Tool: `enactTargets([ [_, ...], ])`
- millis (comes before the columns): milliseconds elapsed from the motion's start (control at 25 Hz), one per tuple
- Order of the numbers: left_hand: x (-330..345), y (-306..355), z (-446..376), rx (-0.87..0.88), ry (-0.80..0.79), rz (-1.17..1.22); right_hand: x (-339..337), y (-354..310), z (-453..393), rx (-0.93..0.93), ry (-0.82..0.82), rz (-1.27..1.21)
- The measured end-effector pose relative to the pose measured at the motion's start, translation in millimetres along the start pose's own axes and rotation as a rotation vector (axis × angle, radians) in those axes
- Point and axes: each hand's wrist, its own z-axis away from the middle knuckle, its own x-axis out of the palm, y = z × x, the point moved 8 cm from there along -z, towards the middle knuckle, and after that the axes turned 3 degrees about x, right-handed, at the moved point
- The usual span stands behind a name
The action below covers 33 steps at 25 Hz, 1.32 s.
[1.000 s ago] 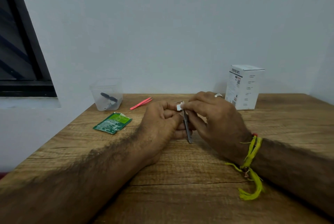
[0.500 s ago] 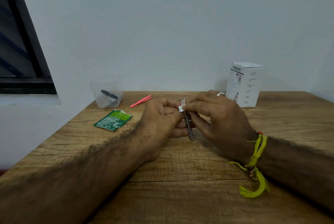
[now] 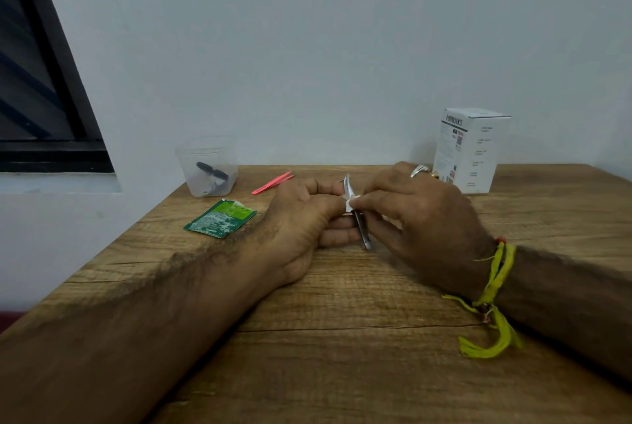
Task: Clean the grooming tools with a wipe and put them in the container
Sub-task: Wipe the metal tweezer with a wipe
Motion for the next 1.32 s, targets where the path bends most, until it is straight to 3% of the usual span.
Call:
enactTargets([
  [760,1.7,-1.3,-0.4,-0.051,0.009,-0.037,0.4,-2.1,3.8,-0.048,-0.078,-0.04],
  [1320,1.3,0.9,0.1,0.014,0.023,-0.127,2.9,-7.0,8.8,-0.062,-0.193,-0.029],
])
